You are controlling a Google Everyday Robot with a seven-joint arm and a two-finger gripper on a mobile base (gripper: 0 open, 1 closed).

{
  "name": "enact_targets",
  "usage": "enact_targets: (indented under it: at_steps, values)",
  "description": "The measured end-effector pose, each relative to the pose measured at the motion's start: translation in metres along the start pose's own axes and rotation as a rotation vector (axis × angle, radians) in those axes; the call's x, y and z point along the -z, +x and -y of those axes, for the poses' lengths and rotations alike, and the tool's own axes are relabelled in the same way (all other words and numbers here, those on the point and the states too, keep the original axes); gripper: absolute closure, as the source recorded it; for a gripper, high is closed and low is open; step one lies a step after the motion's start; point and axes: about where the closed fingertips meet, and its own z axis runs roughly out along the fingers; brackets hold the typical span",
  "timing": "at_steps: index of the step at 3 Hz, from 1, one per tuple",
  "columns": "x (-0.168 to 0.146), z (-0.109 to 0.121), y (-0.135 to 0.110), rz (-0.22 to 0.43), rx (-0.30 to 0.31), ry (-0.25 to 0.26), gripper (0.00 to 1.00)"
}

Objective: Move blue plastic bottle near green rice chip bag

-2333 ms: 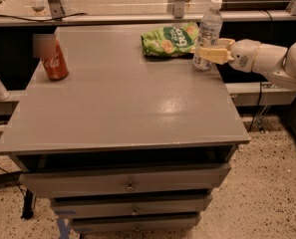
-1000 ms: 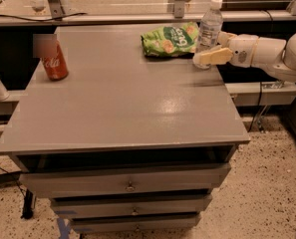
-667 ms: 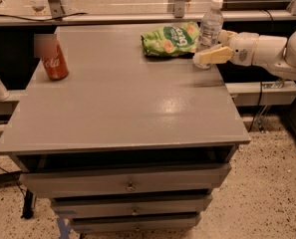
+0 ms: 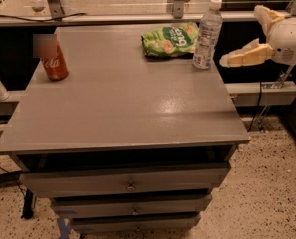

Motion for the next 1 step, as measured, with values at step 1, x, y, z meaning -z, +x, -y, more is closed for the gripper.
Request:
enact_targets:
  at_steps: [1]
  values:
    - [-0.0014, -0.0001, -0.0001, 0.001, -0.001, -0.002, 0.00]
